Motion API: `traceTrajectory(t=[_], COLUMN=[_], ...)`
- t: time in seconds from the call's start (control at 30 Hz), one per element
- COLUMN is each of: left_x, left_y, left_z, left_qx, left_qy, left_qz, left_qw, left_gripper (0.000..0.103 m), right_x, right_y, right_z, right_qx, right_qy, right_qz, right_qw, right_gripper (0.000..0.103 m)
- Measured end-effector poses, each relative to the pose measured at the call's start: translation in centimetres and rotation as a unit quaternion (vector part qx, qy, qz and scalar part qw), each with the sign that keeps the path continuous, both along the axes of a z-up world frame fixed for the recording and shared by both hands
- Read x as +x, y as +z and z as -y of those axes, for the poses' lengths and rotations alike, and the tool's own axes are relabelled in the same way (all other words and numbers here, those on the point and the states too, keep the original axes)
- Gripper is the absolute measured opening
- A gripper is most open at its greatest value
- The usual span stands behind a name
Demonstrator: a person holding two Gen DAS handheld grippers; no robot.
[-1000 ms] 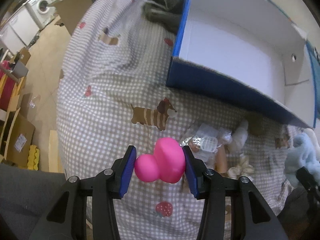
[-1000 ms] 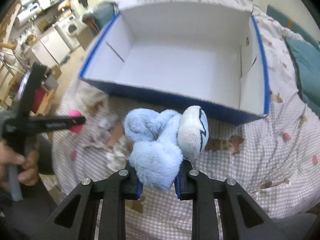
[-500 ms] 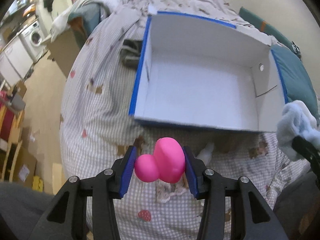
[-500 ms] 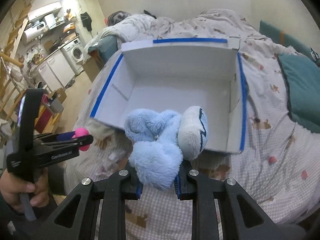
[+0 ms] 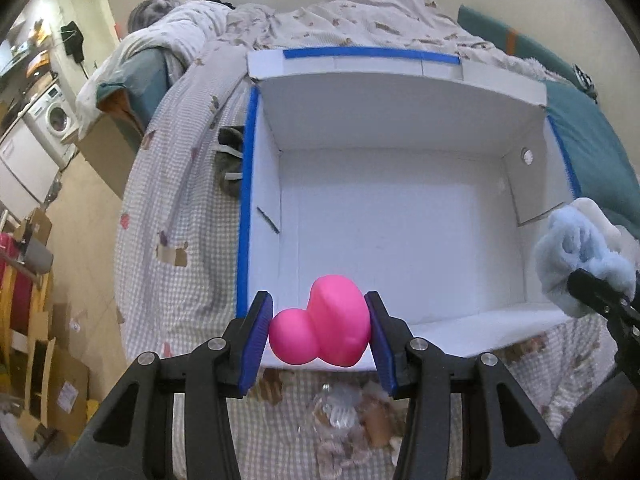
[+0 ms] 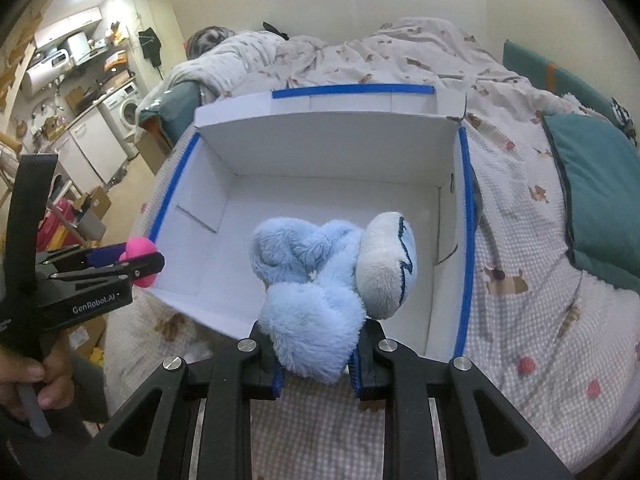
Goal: Organize soft objects
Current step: 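Carry the pink toy and blue plush into the box and open both tools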
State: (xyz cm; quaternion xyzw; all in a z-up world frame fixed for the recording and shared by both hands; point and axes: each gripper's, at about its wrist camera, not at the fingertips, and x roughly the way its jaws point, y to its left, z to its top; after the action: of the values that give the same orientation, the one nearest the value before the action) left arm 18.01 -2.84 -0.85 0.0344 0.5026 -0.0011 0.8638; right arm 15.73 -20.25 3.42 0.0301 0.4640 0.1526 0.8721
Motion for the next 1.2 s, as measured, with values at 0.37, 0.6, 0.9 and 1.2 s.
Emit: traceTrajectory(t=[0.37,0.6,0.9,1.2], left_x=[2.4,2.3,2.2,1.9], left_y=[-4.5,-4.7,-4.5,-4.8], left_z=[-0.8,-0.1,0.6,0.6], left_qx=[-0.031,-0.02,-0.015,-0.025], left_qy=[0.018,0.012,-0.005,-0.01], left_qz=[-0.022,-0.011,0.005,0.001], left_qw=[0.9991,0.9997,0.9999,0.9996], left_gripper=[0.043,0.043,0.043,0.043], right_x=[2.5,2.8,3.0,3.0], right_y=[-5.8,-6.7,-6.8,-7.0], right_z=[-1.0,-1.3,-2.4,-2.3], right_qx=[0.005,-0.007,-0.013,-0.013], right_qy=[0.003,-0.005,0.003,0.004], right_qz=[-0.048,-0.053,-0.053,-0.055], right_qw=[0.999,0.999,0.999,0.998], right_gripper=[0.025,0.025,0.026,0.026])
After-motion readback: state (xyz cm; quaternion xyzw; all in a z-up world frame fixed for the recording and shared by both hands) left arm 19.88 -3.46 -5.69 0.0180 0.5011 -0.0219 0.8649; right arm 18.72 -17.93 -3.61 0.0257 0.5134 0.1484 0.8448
